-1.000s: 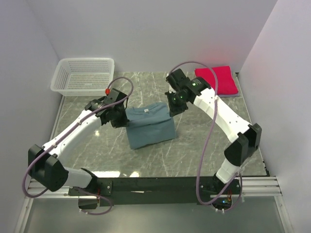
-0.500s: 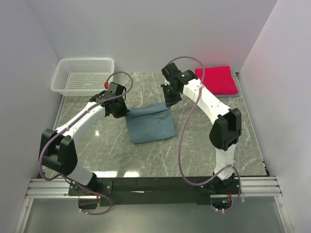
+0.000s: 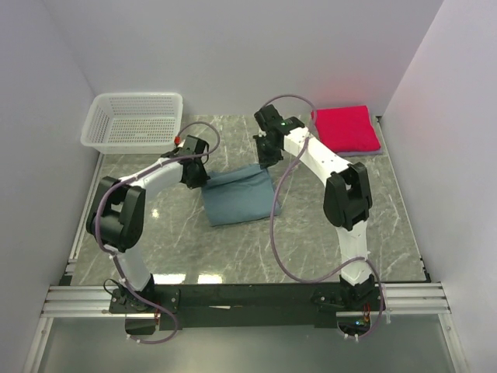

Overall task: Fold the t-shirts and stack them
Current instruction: Fold the tshirt

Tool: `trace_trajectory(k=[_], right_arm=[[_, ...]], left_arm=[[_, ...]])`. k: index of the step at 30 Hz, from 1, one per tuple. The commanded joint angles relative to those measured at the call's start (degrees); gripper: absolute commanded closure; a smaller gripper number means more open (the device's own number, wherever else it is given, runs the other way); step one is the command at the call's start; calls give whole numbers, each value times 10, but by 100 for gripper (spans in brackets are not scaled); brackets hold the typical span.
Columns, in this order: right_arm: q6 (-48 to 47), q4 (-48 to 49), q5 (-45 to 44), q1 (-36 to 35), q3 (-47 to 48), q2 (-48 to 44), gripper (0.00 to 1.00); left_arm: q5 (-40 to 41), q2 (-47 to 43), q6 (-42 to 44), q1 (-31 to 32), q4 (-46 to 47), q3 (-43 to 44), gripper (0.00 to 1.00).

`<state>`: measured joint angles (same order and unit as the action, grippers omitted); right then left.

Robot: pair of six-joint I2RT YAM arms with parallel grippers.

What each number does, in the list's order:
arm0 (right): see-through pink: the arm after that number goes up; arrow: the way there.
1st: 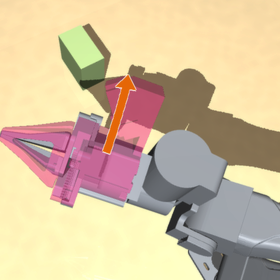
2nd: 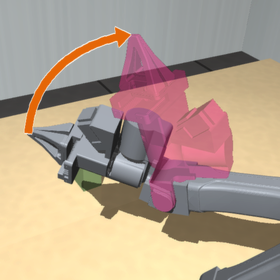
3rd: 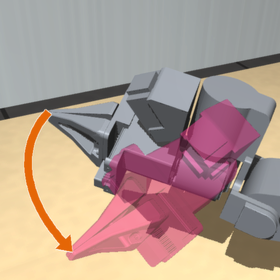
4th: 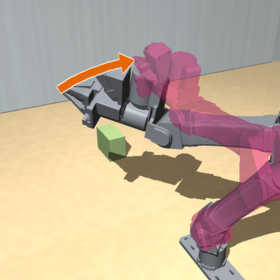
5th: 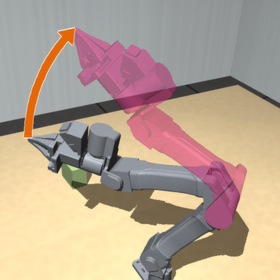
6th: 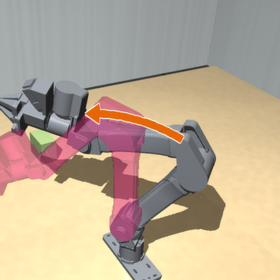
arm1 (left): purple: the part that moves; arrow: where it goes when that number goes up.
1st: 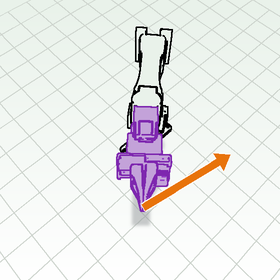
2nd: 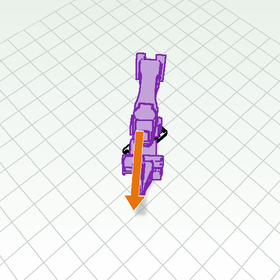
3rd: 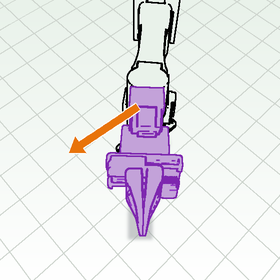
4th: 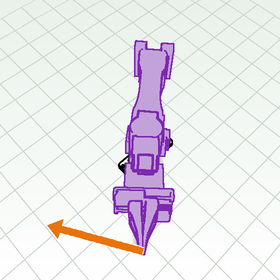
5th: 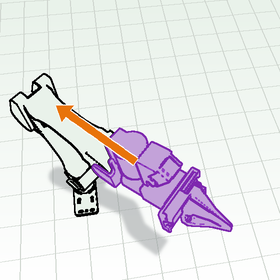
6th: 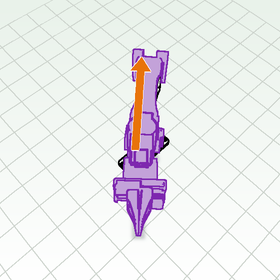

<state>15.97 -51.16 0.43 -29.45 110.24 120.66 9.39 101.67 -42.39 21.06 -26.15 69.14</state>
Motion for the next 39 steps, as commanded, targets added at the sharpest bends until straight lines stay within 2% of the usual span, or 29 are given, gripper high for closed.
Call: trace_trajectory(k=[1, 3, 4, 5, 6, 7, 10, 11, 12, 14, 17, 18, 19, 20, 21, 26, 28, 34, 39], right_arm=[[9, 43, -17, 19, 14, 12, 97], [20, 47, -19, 22, 16, 19, 85], [23, 50, -23, 24, 16, 19, 80], [30, 53, -26, 25, 16, 16, 71], [34, 61, -43, 26, 13, 3, 68], [39, 66, -54, 26, 5, -7, 65], [67, 97, -95, 36, -37, -64, 55], [76, 113, -94, 39, -55, -83, 54], [78, 155, -85, 41, -77, -123, 54], [80, 212, -6, 55, -155, -175, 54], [100, 328, 181, 79, -252, -206, 55], [107, 389, 219, 84, -289, -206, 55], [132, 418, 288, 89, -302, -202, 55], [143, 446, 315, 98, -313, -187, 55], [155, 487, 336, 99, -321, -177, 55], [207, 591, 464, 110, -310, -78, 55], [230, 632, 479, 114, -296, -48, 55], [286, 719, 481, 140, -255, 63, 55], [313, 737, 466, 167, -238, 118, 55]], left_arm=[[53, 12, 16, -8, 20, 28, 93], [63, 14, 15, -8, 19, 35, 88], [67, 12, 15, -8, 17, 37, 77], [71, 8, 15, -8, 15, 41, 70], [77, 5, 17, -8, 15, 42, 59], [77, -8, 23, -8, 13, 43, 41], [84, -42, 29, -8, -5, 51, 20], [85, -54, 29, -7, -8, 49, 18], [84, -68, 29, -5, -10, 45, 17], [64, -115, 30, -2, 9, 15, 19], [-20, -169, 26, -1, 92, -53, 29], [-42, -176, 23, -1, 117, -72, 36], [-85, -182, 20, -1, 173, -88, 39], [-89, -179, 15, -1, 195, -111, 41], [-103, -166, 9, -1, 223, -119, 48], [-150, -100, -14, -19, 323, -124, 58], [-157, -65, -17, -28, 348, -122, 62], [-178, 61, -10, -63, 383, -66, 64], [-179, 121, 2, -74, 351, -16, 58]])
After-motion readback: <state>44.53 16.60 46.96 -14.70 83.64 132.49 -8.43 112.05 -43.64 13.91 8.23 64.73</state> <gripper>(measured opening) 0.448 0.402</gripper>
